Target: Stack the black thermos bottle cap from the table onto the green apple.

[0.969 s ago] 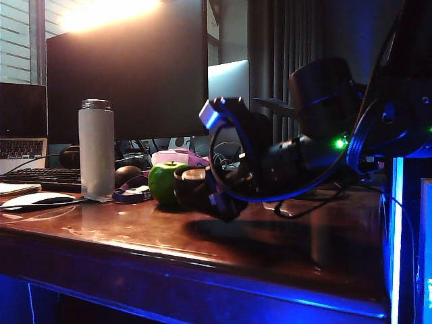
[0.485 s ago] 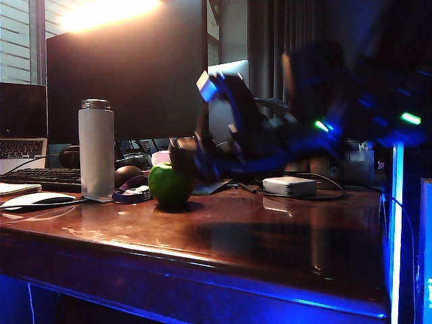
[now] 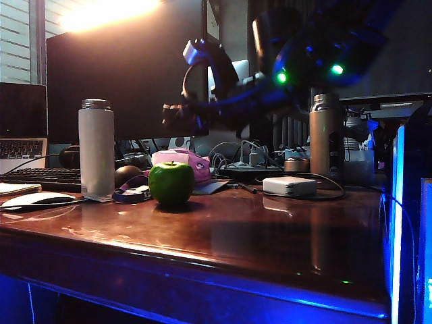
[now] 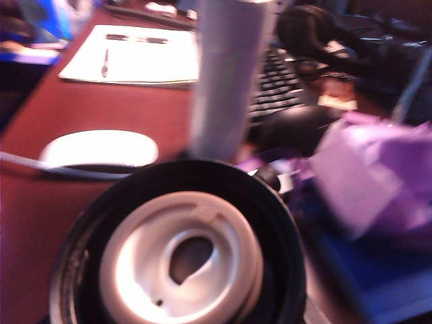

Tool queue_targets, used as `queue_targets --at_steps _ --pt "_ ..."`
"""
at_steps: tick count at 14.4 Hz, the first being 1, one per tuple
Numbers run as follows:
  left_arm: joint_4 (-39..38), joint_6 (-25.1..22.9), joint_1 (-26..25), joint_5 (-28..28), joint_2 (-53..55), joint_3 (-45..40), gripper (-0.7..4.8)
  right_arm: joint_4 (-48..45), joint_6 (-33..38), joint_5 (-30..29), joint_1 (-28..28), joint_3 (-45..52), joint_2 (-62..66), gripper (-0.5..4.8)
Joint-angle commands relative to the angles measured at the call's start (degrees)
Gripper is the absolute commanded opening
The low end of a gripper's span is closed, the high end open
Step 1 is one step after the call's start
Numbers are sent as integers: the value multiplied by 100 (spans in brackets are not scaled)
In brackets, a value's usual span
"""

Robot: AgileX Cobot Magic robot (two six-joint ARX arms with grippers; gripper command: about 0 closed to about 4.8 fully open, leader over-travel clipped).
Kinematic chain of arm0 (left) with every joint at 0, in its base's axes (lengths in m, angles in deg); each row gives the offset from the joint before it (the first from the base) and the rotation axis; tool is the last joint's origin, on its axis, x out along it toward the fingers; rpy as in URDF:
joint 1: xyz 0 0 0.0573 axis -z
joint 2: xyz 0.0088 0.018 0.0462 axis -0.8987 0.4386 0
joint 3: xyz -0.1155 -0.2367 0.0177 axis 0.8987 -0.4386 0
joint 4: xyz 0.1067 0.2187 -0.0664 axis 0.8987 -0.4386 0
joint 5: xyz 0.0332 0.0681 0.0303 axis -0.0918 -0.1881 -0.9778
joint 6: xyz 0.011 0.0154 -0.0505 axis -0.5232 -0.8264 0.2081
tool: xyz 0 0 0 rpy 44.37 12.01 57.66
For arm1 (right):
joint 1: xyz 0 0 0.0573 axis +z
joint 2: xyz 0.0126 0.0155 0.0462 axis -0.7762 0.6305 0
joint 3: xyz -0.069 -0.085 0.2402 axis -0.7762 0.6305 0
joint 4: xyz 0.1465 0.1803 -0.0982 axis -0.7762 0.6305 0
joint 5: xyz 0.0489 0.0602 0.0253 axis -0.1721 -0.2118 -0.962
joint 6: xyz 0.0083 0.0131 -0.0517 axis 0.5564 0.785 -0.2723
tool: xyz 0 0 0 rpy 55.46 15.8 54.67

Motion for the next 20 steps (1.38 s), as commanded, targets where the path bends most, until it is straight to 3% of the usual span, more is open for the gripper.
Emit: queue_targets --at_steps 1,9,20 --pt "70 17 -2 22 -13 7 -5 240 -57 -118 -114 -518 321 201" --pt "70 17 -2 17 -13 7 -5 1049 -313 -361 -129 -1486 975 201" --pt "70 17 -2 20 -13 7 -5 992 -365 -455 -131 -1563 1274 201"
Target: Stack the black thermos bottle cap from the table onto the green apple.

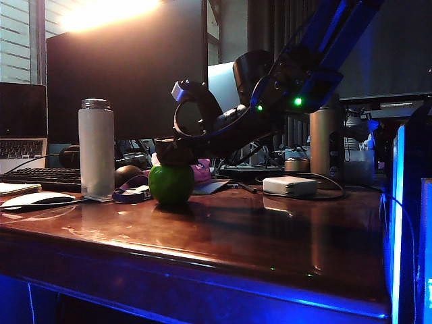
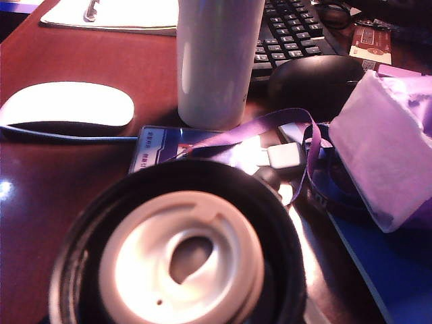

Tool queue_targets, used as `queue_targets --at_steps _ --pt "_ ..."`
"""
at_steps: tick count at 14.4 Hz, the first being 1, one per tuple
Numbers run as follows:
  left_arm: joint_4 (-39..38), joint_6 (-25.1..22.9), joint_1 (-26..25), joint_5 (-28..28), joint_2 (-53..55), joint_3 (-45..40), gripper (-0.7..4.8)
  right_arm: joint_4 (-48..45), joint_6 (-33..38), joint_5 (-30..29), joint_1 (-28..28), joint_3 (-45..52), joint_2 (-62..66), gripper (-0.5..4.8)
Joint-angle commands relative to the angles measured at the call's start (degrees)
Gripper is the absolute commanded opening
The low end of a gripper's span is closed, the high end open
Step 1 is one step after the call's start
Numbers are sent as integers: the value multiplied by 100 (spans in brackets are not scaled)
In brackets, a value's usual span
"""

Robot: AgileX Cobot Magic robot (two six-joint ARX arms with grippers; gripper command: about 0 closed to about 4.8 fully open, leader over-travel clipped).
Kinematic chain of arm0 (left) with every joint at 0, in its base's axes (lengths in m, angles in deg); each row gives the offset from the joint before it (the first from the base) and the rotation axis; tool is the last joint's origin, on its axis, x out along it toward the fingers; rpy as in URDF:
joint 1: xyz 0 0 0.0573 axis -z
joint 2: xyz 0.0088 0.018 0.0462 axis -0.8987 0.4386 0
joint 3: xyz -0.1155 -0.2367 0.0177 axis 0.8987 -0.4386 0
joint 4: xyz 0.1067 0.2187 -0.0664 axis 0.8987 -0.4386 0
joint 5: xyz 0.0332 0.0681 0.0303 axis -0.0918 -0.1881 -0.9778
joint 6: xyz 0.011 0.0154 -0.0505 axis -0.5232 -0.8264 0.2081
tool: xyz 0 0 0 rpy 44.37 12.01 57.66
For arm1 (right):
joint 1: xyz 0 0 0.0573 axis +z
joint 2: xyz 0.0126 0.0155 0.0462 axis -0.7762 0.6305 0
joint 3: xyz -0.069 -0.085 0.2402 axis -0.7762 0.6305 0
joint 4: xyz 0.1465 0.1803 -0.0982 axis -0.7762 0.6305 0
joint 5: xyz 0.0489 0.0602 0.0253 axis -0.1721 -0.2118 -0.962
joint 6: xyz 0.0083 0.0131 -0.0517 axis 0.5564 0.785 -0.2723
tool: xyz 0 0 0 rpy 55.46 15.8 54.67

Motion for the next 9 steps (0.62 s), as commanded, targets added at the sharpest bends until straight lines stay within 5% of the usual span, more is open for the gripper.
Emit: queue_targets --at_steps 1,9 --pt "70 15 -2 22 -15 7 -5 -57 -146 -24 0 -24 -9 202" --pt "72 15 -2 22 -15 7 -5 -61 -146 -24 -4 -24 0 351"
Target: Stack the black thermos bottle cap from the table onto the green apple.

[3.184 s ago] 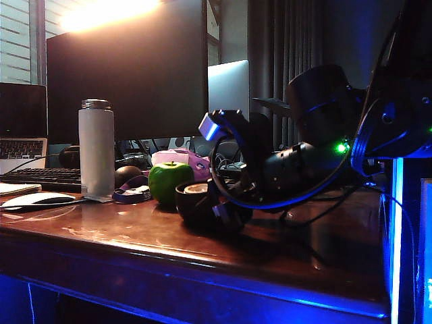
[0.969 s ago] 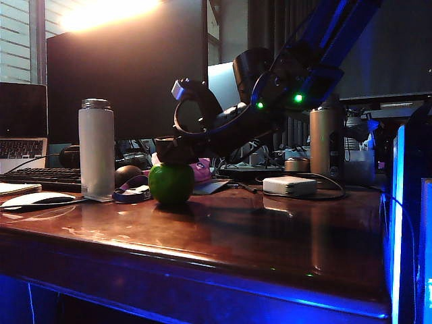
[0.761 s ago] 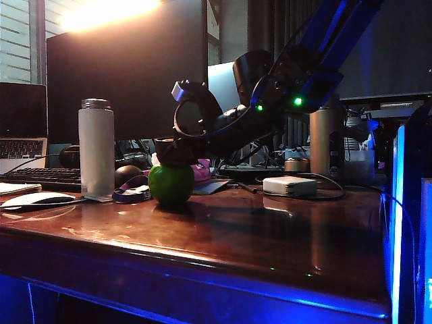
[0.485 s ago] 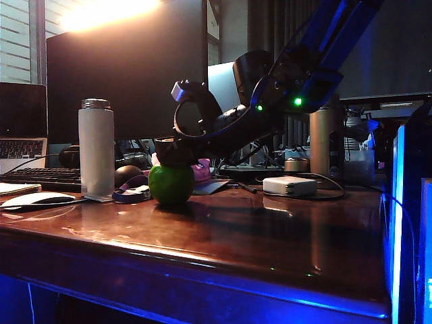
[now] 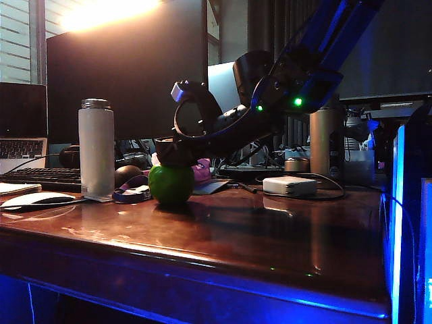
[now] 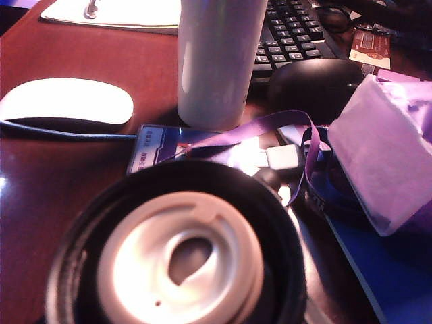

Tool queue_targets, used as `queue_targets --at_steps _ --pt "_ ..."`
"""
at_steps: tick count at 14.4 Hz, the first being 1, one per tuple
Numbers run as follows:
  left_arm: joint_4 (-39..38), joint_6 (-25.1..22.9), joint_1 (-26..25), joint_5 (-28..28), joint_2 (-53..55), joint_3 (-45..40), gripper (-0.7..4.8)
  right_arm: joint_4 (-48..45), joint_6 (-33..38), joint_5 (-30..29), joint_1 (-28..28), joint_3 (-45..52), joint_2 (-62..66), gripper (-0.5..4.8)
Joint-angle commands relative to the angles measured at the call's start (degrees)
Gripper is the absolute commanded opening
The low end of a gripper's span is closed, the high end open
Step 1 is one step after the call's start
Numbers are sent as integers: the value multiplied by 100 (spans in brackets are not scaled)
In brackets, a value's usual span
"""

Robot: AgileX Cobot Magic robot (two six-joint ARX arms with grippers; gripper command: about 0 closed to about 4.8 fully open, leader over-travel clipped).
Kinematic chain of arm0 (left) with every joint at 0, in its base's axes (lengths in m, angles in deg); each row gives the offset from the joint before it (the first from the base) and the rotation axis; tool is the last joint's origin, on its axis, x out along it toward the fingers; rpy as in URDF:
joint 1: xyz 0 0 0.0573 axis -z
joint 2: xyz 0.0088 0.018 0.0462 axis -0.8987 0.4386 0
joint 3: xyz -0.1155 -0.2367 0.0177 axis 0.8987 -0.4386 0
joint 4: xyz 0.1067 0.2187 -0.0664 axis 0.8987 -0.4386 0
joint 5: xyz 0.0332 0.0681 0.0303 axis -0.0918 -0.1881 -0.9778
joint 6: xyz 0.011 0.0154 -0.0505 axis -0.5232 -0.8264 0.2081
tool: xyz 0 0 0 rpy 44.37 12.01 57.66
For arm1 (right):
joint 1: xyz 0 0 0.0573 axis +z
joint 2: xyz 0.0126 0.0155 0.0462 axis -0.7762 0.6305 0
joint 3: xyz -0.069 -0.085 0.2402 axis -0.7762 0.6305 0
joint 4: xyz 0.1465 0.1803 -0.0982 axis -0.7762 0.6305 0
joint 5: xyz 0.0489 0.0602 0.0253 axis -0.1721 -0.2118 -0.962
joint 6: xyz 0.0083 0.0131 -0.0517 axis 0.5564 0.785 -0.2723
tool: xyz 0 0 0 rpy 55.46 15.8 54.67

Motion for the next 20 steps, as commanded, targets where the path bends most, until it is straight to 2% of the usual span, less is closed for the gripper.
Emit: queue_targets --at_steps 1,2,4,7,8,9,10,12,16,17,18,20 --pt "70 15 -2 20 -15 7 -5 -57 -17 -26 -2 -24 -2 351" --pt "70 15 -2 20 -15 7 -5 -57 -20 -26 -2 -24 -2 353" --pt "68 13 -2 20 -15 7 -5 -57 -20 -26 -2 -24 -2 401" --pt "70 15 -2 20 -15 7 -5 -66 -17 -28 -2 -24 -2 400" --pt "68 13 -2 20 -15 7 -5 -74 -17 -31 0 -24 -2 386" --pt "70 15 -2 20 -15 9 -5 -90 -17 -31 0 -24 -2 350" --pt "68 15 -2 20 -15 7 -5 -101 -20 -31 -2 -24 -2 350" --pt "68 15 -2 20 -15 7 -5 -101 -20 -33 -2 -24 -2 402" --pt "68 15 -2 20 -15 7 -5 -199 -20 -33 -2 -26 -2 402" --pt "68 15 -2 20 -15 7 -5 -225 -20 -31 -2 -26 -2 415" --pt "70 15 -2 20 -15 7 -5 -221 -17 -31 0 -26 -2 467" --pt "68 15 -2 20 -15 7 -5 -188 -17 -31 0 -24 -2 477"
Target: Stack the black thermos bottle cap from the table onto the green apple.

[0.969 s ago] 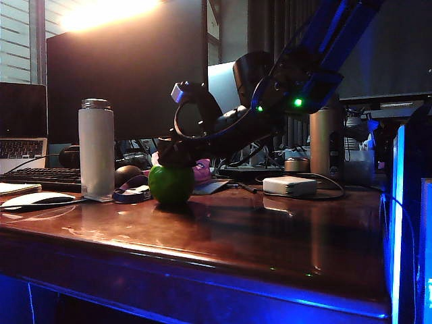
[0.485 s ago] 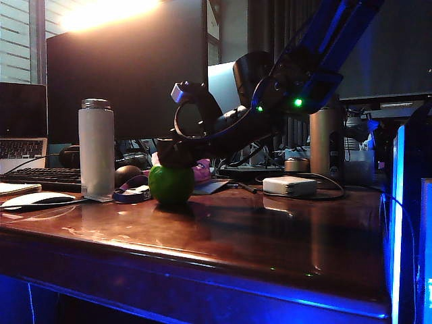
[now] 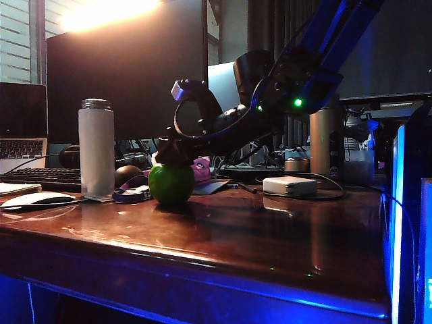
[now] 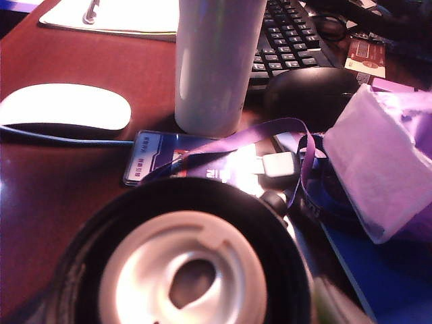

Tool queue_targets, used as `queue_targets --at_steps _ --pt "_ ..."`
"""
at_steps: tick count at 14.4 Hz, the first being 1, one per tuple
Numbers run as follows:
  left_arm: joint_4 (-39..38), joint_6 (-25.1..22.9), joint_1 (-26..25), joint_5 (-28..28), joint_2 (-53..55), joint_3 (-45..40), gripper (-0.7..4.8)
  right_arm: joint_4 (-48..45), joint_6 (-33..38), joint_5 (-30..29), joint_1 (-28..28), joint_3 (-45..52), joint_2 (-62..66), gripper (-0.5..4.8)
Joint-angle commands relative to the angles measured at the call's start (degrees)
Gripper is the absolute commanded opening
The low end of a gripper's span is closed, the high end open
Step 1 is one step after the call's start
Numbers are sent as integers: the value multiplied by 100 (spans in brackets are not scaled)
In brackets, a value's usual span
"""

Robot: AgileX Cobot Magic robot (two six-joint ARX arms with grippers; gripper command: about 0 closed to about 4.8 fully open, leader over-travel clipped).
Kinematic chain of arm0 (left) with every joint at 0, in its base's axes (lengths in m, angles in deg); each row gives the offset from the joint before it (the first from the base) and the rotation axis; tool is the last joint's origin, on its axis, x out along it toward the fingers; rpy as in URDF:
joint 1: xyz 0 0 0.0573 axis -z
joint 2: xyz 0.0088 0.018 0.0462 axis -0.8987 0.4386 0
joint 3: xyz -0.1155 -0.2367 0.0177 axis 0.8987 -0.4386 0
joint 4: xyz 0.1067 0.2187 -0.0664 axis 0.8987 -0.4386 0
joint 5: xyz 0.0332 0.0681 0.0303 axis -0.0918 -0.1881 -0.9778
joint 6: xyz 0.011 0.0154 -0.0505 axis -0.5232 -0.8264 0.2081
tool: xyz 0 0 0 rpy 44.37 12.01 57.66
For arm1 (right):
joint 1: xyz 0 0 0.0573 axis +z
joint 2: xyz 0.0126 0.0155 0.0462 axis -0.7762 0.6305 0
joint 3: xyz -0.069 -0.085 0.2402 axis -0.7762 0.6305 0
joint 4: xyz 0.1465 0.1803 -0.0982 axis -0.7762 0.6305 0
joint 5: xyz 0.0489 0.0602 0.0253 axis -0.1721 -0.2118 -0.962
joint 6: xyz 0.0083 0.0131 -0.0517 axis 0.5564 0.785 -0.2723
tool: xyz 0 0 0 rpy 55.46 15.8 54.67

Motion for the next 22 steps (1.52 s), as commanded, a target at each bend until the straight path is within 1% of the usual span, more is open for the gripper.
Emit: queue_targets --at_steps 1,19,22 --pt "70 15 -2 22 -15 7 -5 -55 0 -28 4 -22 -15 479" --pt "68 15 -2 22 -15 9 -5 293 2 -31 -50 -9 -44 479" --pt "72 15 -2 22 -15 7 -5 614 0 -35 -50 0 -138 479"
